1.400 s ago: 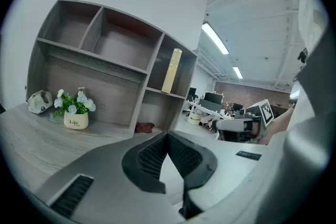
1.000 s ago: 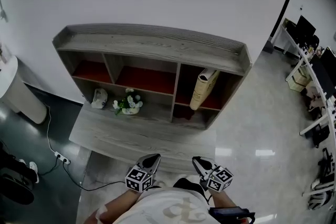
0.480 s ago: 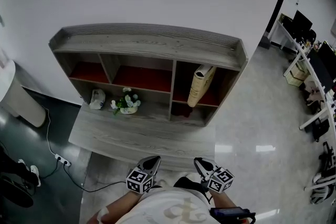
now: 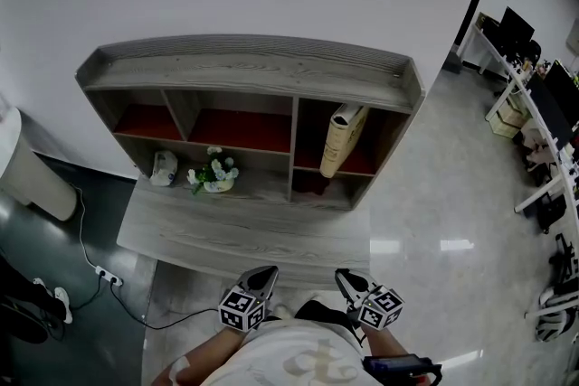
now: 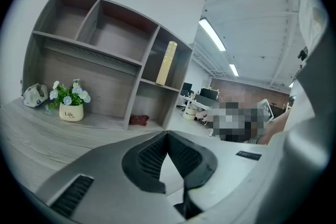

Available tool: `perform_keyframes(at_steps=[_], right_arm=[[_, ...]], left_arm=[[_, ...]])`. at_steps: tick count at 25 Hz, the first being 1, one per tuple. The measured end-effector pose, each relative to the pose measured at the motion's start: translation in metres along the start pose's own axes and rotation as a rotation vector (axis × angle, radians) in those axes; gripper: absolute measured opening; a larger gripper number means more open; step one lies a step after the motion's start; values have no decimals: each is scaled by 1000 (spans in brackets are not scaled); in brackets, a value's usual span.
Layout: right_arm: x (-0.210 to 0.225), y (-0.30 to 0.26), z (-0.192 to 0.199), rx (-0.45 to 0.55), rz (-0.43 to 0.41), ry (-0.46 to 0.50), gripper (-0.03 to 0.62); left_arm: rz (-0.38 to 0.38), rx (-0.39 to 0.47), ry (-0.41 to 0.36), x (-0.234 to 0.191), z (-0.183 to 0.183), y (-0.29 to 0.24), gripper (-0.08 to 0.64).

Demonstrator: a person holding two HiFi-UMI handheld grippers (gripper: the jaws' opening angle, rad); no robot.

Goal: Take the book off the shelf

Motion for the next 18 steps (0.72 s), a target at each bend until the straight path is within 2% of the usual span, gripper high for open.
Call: perform_keyframes(at_steps=[7, 18], right_arm=[[7, -3, -8, 6, 17, 0, 5], [42, 6, -17, 32, 66, -17, 5]], left_arm=[[11, -16, 10, -2, 2, -9, 8], [48, -24, -34, 2, -24, -49, 8]])
Point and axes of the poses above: the fingertips, and each gripper's own axes: y backward along the fingers, x to its right, z out of its underside, the point moved 7 cm from there along y, backward along the fingers, and after that the axes turned 3 degrees about -x, right-handed, at the moved point
